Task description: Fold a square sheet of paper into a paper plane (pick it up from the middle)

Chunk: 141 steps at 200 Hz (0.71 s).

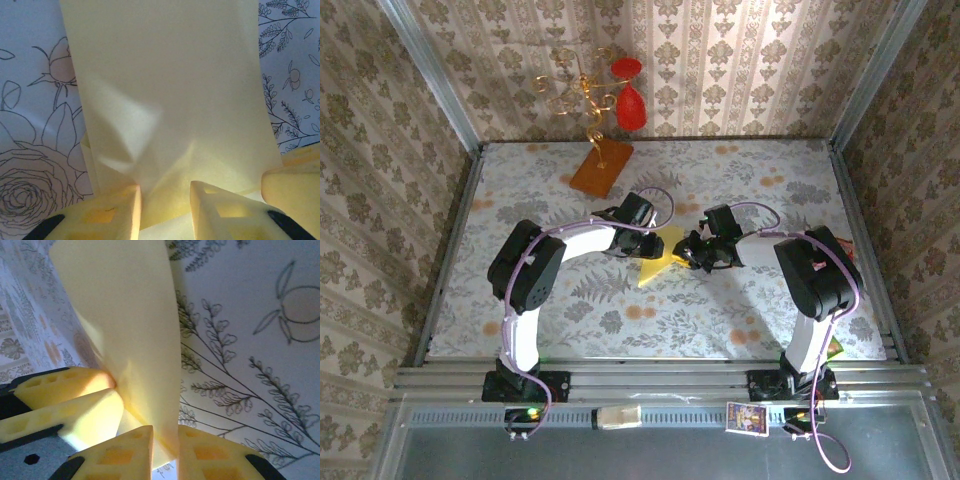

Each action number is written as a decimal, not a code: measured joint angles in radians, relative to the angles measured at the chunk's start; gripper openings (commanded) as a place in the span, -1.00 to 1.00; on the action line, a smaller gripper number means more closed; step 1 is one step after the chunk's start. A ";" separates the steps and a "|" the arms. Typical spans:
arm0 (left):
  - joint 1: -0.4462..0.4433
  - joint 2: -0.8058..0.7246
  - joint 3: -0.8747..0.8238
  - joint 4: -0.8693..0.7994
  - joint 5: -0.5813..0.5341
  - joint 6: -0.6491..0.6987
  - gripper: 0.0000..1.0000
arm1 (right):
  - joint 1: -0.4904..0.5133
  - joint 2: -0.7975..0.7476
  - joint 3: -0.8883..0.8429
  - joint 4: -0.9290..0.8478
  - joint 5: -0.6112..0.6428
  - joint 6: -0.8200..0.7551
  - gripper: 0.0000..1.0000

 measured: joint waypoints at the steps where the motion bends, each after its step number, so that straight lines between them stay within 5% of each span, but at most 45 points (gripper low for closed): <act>1: 0.000 0.000 0.000 0.000 0.000 0.000 -0.36 | 0.000 0.000 0.000 0.001 0.000 0.001 -0.62; 104: 0.001 -0.002 0.000 -0.001 -0.008 -0.002 -0.44 | 0.016 0.000 0.000 0.002 -0.007 0.013 -0.73; 141: 0.001 -0.038 -0.020 -0.010 -0.035 -0.014 -0.30 | 0.022 0.000 0.000 -0.003 -0.005 0.008 -0.81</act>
